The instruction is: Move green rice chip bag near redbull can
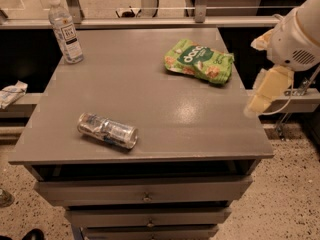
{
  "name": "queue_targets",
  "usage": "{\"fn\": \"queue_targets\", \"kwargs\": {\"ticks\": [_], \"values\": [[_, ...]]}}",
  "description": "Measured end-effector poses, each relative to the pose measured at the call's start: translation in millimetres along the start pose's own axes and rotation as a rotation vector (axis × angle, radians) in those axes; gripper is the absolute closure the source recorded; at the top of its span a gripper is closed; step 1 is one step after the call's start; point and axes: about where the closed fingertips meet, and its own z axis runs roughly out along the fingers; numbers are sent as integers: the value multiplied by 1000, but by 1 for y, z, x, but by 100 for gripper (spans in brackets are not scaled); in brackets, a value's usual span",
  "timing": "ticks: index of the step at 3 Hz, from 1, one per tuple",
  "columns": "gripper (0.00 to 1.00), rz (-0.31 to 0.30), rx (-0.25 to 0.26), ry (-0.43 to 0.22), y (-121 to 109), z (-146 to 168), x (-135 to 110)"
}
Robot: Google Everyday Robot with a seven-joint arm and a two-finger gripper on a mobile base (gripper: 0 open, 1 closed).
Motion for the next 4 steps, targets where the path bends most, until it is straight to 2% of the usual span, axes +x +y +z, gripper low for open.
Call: {"fn": "queue_targets", "kwargs": {"ticks": [1, 2, 3, 4], "values": [[0, 50, 36, -130, -59, 45, -14], [0, 142, 67, -266, -132, 91, -34], [0, 203, 57, -312, -161, 119, -44], [16, 257, 35, -311, -173, 147, -43]]}}
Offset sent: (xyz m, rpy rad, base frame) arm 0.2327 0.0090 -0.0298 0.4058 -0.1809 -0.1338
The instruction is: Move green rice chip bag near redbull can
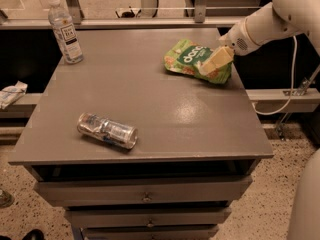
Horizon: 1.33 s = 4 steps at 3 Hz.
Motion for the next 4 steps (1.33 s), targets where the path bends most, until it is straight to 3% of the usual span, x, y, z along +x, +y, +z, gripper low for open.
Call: {"fn": "queue_targets", "kwargs": {"ticks": [1, 2, 3, 4], "values": [[39, 15, 1, -15, -4, 5, 0], [71, 19, -11, -67, 11, -10, -13], [93, 27, -44, -113, 39, -19, -25], [100, 37, -90, -136, 72, -20, -32]]}}
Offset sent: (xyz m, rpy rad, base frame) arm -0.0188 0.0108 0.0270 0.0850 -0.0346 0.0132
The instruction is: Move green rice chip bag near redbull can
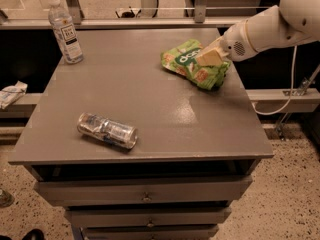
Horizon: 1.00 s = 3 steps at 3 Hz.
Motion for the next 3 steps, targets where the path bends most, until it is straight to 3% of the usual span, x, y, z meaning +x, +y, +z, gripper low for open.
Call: {"fn": "queue_targets", "kwargs": {"ticks": [1, 2, 3], "values": [[100, 21, -47, -10, 28, 9, 3], [97, -10, -82, -15, 54, 14, -2], [74, -59, -44, -6, 49, -1, -8]]}}
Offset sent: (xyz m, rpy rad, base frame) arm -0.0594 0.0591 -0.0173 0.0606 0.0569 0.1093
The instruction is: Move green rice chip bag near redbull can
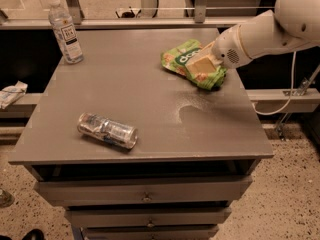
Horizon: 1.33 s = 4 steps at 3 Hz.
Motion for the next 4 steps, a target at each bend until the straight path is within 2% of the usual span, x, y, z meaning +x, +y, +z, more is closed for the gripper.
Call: {"fn": "queue_targets", "kwargs": {"ticks": [1, 2, 3, 4], "values": [[51, -15, 40, 6, -24, -15, 13], [20, 0, 72, 3, -59, -20, 36], [0, 7, 85, -8, -76, -22, 43], [0, 1, 86, -23, -76, -26, 38]]}}
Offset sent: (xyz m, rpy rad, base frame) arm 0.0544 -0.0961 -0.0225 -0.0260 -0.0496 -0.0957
